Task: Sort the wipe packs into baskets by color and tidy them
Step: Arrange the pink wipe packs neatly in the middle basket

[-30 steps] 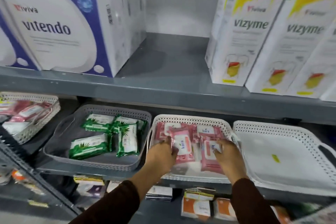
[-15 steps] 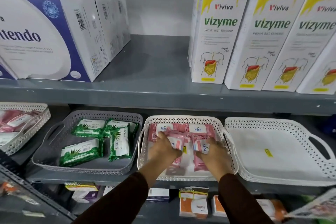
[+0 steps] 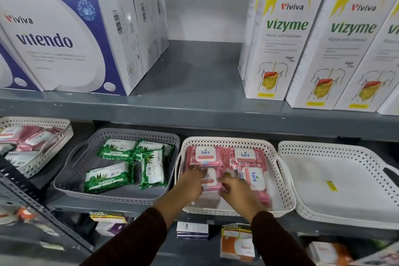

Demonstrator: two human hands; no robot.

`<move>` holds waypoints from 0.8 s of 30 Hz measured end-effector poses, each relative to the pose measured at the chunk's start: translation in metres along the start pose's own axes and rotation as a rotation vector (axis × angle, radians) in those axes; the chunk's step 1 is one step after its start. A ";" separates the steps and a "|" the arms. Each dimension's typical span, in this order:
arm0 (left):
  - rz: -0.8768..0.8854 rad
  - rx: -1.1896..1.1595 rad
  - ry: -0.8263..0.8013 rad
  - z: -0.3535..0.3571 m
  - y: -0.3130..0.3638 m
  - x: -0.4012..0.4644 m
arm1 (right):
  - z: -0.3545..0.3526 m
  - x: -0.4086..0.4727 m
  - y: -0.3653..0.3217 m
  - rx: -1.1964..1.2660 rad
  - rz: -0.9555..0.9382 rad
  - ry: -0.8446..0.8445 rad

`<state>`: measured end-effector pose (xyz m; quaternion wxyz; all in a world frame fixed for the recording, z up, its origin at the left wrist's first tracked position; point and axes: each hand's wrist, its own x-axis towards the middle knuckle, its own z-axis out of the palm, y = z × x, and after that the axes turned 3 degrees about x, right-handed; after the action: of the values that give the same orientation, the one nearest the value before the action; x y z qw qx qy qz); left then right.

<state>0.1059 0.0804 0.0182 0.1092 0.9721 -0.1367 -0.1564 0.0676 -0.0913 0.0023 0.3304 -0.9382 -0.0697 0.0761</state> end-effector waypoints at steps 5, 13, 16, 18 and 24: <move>-0.005 0.081 -0.065 -0.006 -0.005 0.015 | 0.002 0.013 -0.012 -0.011 0.031 -0.018; 0.021 0.016 0.148 0.007 0.008 -0.004 | -0.017 -0.005 0.008 0.106 0.244 0.359; 0.122 -0.225 0.156 0.012 0.061 0.006 | -0.046 -0.018 0.055 -0.017 0.450 0.511; 0.137 -0.330 0.158 0.009 0.077 0.006 | -0.048 -0.015 0.060 -0.005 0.485 0.382; 0.151 -0.308 0.225 0.017 0.085 0.006 | -0.050 -0.015 0.050 -0.001 0.325 0.085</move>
<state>0.0858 -0.0037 0.0221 0.2826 0.9423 -0.1704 -0.0571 0.0664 -0.1632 0.0108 0.3158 -0.9397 0.0969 0.0888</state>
